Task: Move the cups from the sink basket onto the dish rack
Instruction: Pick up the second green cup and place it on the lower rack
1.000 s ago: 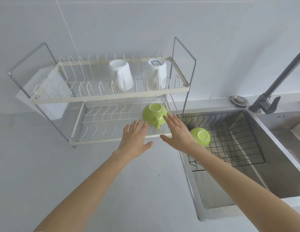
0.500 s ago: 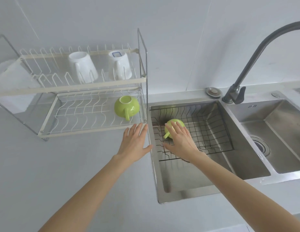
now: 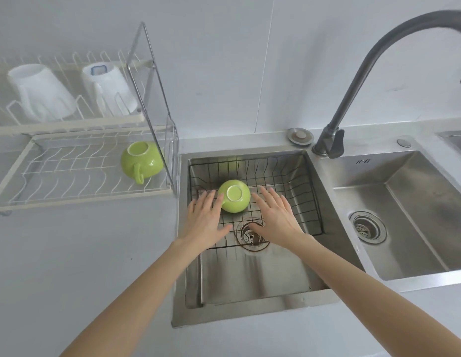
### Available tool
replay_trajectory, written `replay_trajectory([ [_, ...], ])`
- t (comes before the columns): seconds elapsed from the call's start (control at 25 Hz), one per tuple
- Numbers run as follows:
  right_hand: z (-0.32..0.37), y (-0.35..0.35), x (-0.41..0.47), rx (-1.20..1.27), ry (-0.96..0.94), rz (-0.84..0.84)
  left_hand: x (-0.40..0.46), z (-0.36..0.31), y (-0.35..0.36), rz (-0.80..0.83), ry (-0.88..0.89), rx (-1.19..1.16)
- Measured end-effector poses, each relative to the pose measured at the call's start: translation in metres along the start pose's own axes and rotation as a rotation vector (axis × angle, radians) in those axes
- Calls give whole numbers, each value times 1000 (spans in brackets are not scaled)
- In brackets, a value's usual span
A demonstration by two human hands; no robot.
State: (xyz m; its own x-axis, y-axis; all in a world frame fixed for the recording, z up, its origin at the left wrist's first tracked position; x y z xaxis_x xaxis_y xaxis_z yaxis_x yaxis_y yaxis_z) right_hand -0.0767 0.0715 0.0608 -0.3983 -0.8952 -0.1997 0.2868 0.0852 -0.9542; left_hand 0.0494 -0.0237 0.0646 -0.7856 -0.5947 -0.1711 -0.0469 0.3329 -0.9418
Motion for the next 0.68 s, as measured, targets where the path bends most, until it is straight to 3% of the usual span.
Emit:
replay_trajectory([
  [0.48,-34,41,65,173,51,171,85,13,25,129,-101,-36],
  [0.68,-45,70,93,563,243,225,124,29,48,208,-213,-256],
])
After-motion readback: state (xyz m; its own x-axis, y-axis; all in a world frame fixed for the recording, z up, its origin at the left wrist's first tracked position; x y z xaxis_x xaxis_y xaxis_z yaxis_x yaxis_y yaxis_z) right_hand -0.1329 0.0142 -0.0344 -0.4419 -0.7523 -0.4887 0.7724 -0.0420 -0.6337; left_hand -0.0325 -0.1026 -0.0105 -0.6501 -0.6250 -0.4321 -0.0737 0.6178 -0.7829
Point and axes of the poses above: each hand's wrist, its own x-axis towards the middle knuckle, its own y-axis out of the palm, z = x × y, the point moved 4 cm from there along x, towards the middle knuckle, and after that the axes turned 4 degrees about -x, right-handed, at the moved point
